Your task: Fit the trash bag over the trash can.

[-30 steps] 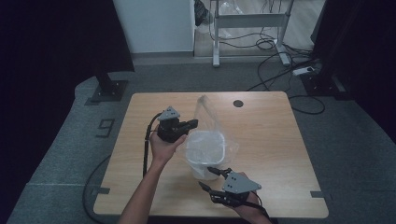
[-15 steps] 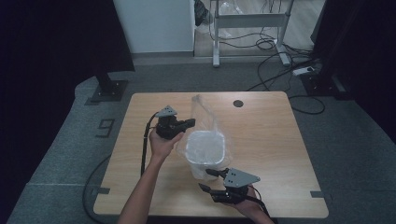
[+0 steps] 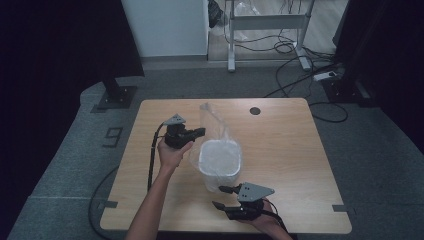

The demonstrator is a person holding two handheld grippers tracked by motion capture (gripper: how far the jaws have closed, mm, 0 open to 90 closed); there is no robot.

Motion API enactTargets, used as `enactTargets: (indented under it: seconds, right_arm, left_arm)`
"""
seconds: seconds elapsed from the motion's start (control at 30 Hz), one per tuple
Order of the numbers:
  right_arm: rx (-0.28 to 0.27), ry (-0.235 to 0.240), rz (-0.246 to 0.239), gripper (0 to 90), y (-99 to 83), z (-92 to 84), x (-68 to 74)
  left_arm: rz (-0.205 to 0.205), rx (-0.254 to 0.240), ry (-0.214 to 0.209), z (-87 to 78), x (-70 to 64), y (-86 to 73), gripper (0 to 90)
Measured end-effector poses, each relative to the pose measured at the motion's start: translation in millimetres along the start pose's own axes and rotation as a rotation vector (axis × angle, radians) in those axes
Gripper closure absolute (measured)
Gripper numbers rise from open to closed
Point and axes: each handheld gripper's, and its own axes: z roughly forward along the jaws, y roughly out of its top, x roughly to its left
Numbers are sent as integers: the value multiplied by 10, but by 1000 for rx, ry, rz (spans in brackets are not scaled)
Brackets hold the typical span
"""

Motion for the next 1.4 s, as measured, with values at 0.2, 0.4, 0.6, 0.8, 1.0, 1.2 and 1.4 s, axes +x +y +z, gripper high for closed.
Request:
enactTargets:
  seconds: [0.2,0.4,0.6,0.8,1.0,1.2,1.4]
  right_arm:
    - [16,5,-5,448,-55,16,-8]
    - [2,11,-11,457,-76,6,4]
    - [-37,9,-60,455,17,-102,85]
    - [-85,5,-66,452,101,-158,75]
    - [-63,-85,-74,439,127,-82,69]
    - [-51,-197,-36,499,131,-3,66]
    - [-21,-215,-27,564,150,80,90]
  left_arm:
    - [37,-20,-18,16,19,-40,900]
    - [99,-46,-37,10,10,-82,900]
    - [105,-47,-28,15,-1,-96,900]
    - [100,-33,-23,61,18,-141,900]
    - [103,-41,-25,54,-9,-133,900]
    - [102,-46,-28,50,-36,-126,900]
    - [106,-43,-23,64,-56,-129,900]
